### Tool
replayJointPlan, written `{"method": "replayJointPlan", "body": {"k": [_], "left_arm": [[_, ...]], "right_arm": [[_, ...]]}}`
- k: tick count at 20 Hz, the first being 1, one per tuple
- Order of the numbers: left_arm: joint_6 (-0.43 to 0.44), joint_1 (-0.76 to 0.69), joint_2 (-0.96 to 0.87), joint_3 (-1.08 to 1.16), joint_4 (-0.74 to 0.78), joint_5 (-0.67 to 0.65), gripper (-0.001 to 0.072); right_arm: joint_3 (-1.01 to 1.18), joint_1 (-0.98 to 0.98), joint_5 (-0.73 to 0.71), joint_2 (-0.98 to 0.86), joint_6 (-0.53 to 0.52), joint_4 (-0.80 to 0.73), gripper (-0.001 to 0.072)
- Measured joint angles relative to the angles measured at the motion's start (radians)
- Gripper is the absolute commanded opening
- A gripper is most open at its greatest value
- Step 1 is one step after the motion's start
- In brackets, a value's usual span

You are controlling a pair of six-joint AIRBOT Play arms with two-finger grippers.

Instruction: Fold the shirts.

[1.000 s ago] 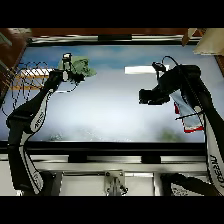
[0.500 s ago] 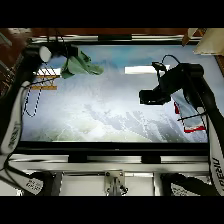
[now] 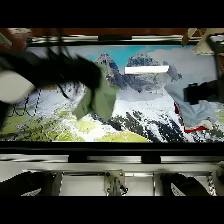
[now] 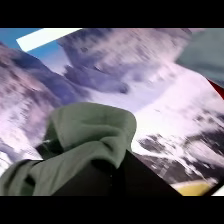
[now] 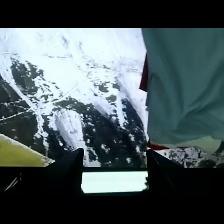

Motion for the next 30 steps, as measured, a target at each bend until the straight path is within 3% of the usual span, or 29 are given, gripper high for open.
{"method": "replayJointPlan", "body": {"k": [2,3,4,5,6,8,13,17,21,26,28,30], "left_arm": [[-0.096,-0.15,-0.006,-0.144,0.0,0.101,0.004],[-0.14,-0.205,-0.024,-0.201,-0.004,0.149,0.0191],[-0.185,-0.247,-0.049,-0.249,-0.007,0.184,0.0481],[-0.222,-0.271,-0.071,-0.278,-0.002,0.207,0.0694],[-0.256,-0.284,-0.09,-0.298,-0.001,0.209,0.072],[-0.291,-0.27,-0.101,-0.304,-0.002,0.154,0.072],[-0.244,-0.022,0.009,-0.326,0.044,-0.099,0.0712],[-0.155,0.247,0.135,-0.493,-0.022,-0.238,0.0712],[-0.116,0.362,0.196,-0.753,-0.116,-0.169,0.0679],[-0.107,0.397,0.129,-0.913,-0.225,0.031,0.0659],[-0.106,0.401,0.089,-0.931,-0.261,0.1,0.0583],[-0.106,0.403,0.057,-0.941,-0.284,0.154,0.0443]], "right_arm": [[0.002,0.0,-0.003,0.069,0.006,-0.042,0.0503],[0.003,0.0,-0.005,0.094,0.014,-0.055,0.0503],[0.003,0.0,-0.008,0.113,0.022,-0.063,0.0504],[0.004,0.0,-0.012,0.126,0.029,-0.06,0.0505],[0.004,0.0,-0.017,0.133,0.034,-0.049,0.0506],[0.004,0.0,-0.029,0.132,0.04,0.002,0.0601],[-0.083,-0.021,-0.044,0.052,-0.011,0.133,0.0601],[-0.299,-0.173,-0.042,-0.023,-0.086,0.36,0.0601],[-0.522,-0.323,0.026,-0.051,-0.139,0.577,0.0602],[-0.711,-0.353,0.148,-0.061,-0.153,0.673,0.0609],[-0.75,-0.335,0.195,-0.069,-0.139,0.687,0.0609],[-0.771,-0.307,0.24,-0.084,-0.12,0.698,0.061]]}}
